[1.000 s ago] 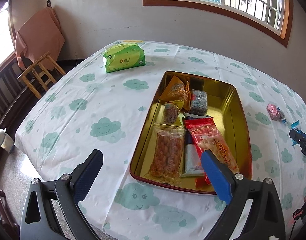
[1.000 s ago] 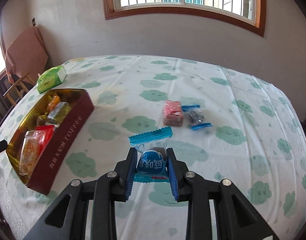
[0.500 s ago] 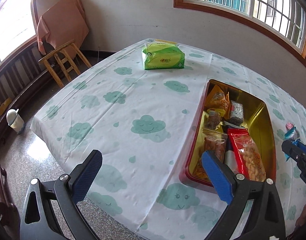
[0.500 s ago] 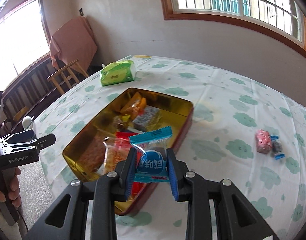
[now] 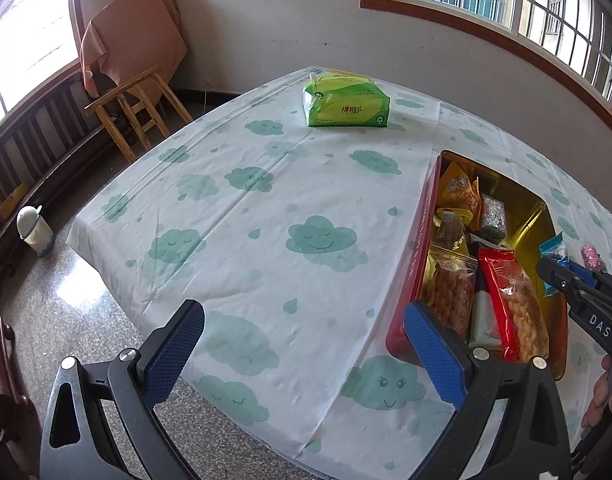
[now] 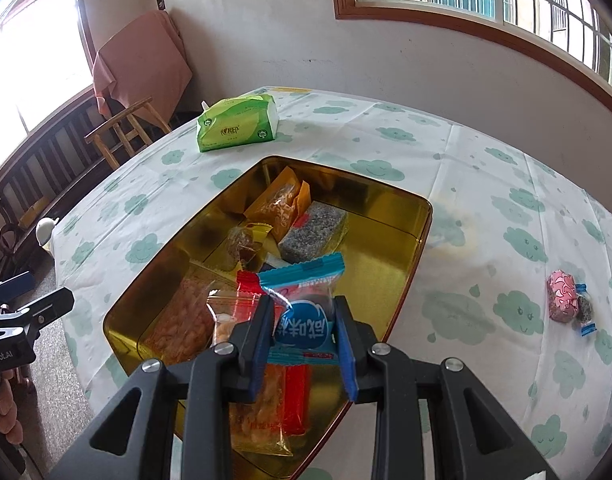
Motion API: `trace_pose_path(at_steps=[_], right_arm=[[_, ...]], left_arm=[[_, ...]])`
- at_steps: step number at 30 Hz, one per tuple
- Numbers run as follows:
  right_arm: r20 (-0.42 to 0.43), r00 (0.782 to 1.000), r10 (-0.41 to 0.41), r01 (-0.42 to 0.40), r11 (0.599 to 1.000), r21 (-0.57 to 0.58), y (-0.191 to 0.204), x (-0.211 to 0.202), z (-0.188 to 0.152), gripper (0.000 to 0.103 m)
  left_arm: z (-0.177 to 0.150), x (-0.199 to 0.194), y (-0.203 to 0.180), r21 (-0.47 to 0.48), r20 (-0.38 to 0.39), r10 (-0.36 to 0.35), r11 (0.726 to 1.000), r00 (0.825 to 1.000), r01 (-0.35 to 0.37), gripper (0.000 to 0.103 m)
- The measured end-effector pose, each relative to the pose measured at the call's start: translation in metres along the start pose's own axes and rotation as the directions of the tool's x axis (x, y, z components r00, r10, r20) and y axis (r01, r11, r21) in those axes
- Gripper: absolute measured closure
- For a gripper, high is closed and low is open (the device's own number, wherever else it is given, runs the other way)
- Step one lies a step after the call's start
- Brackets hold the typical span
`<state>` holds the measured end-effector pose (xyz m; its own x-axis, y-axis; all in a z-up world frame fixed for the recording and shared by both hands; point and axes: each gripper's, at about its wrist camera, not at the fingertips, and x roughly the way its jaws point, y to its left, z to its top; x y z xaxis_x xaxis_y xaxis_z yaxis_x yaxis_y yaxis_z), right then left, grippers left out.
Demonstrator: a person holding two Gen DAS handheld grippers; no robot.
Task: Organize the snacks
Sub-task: 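Carry the round blue candy over the tin and release it with the right tool, then grasp the clear candy with blue ends with the right tool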
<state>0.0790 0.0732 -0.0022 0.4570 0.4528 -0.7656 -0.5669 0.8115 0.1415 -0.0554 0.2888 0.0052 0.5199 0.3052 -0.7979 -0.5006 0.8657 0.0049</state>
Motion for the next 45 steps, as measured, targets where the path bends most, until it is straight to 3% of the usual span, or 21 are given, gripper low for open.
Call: trace_pose_path(at_steps=[8, 17, 26, 34, 39, 45], right_arm=[[-0.007, 1.0, -0.004, 0.004, 1.0, 0.017, -0.006, 0.005, -0.001, 0.072], [0.057, 0.998, 0.021, -0.024, 0.999, 0.047, -0.022, -0.019, 0.002, 0.06], [0.073, 0.991, -0.116, 0.103, 0.982, 0.161, -0.112, -0.044, -0.015, 0.059], [0.027, 0.96, -0.28, 0.265, 0.933, 0.245, -0.209, -0.057, -0.037, 0.059], [-0.001, 0.95, -0.313, 0.304, 0.921, 0.243, -0.245, -0.047, -0.041, 0.059], [-0.034, 0.955, -0.293, 0.294, 0.931, 0.219, -0.274, -0.019, -0.038, 0.059]], left_arm=[[-0.002, 0.006, -0.01, 0.02, -0.018, -0.01, 1.0, 1.0, 0.011, 0.004], [-0.001, 0.003, -0.022, 0.045, -0.017, -0.021, 0.999, 1.0, 0.022, 0.004], [0.0, -0.002, -0.048, 0.096, -0.011, -0.041, 0.994, 0.999, 0.042, 0.004], [0.005, -0.006, -0.09, 0.173, -0.011, -0.073, 0.982, 0.997, 0.074, 0.004], [0.008, -0.008, -0.125, 0.241, -0.015, -0.095, 0.966, 0.995, 0.096, 0.004], [0.013, -0.007, -0.171, 0.31, -0.025, -0.125, 0.942, 0.992, 0.126, 0.004]])
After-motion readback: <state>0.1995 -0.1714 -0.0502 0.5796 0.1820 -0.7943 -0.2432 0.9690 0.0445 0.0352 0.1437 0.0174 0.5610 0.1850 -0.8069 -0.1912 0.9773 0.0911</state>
